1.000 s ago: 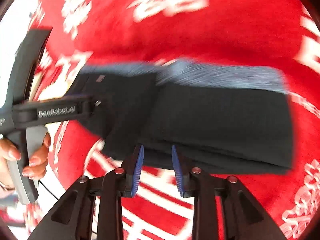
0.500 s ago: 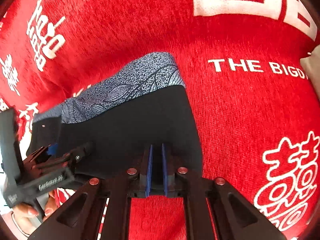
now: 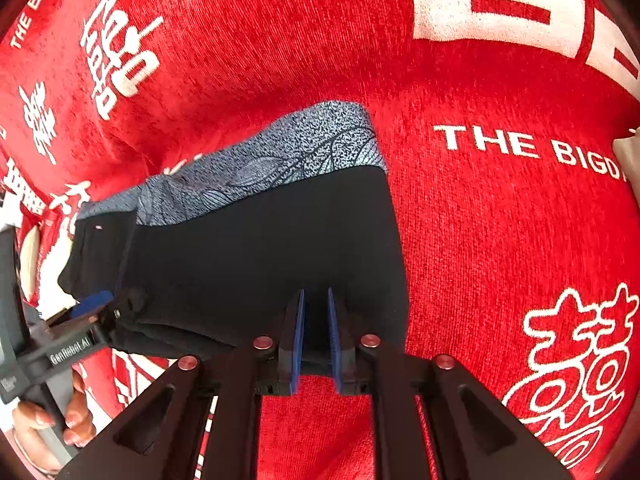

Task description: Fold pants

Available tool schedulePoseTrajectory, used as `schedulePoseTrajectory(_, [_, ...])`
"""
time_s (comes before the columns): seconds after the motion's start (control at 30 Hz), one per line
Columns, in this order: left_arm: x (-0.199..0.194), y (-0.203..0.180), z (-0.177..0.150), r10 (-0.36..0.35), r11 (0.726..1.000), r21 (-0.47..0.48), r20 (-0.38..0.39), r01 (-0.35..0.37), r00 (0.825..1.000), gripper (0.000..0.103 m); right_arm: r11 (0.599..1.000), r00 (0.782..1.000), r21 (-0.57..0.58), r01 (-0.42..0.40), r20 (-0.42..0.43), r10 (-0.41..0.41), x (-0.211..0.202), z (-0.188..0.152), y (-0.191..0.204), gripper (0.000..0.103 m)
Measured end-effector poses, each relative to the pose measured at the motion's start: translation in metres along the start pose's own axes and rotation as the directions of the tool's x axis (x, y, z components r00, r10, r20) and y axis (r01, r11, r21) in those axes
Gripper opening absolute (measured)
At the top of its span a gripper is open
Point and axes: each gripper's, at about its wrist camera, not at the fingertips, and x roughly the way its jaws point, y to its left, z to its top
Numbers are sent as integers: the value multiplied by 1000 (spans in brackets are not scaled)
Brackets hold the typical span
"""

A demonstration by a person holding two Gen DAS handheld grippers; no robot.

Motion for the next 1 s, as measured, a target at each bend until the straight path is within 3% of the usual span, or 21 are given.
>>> schedulePoseTrajectory(0.07, [-6, 2, -7, 17, 1000, 5, 9, -17, 1000, 86, 1000, 1000, -8, -17, 3, 17, -2, -1, 4, 29])
schedulePoseTrajectory(0.17, [-18, 2, -15, 15, 1000, 2, 18, -15, 1000, 86, 998, 1000, -64, -13, -3, 13, -7, -5, 20, 35])
schedulePoseTrajectory(0.37, [-11, 19, -12, -10, 1000, 2, 10, 10, 1000, 87, 994, 1000, -107, 6, -9, -7, -12, -16, 57, 57])
schedulePoseTrajectory(0.43, [-6, 27, -10, -16, 1000, -3, 3, 16, 1000, 101, 995, 1000, -103, 8, -9, -9, -12, -20, 69, 65])
schedulePoseTrajectory(0.5, [-8, 39, -12, -26, 1000, -8, 10, 26, 1000, 101, 994, 1000, -106, 20, -9, -21, -9, -23, 84, 71])
schedulePoseTrajectory(0.8, [-6, 110, -19, -41, 994, -100, -18, 39, 999, 101, 987, 993, -120, 112, -17, -114, 15, -22, 131, 73])
schedulePoseTrajectory(0.9, [-6, 138, -22, -55, 987, -152, -13, 52, 998, 101, 981, 990, -141, 135, -17, -138, 29, -18, 144, 81])
schedulePoseTrajectory(1.0, [-4, 163, -24, -79, 975, -211, -11, 75, 997, 101, 973, 980, -160, 164, -85, -179, 58, -20, 148, 83])
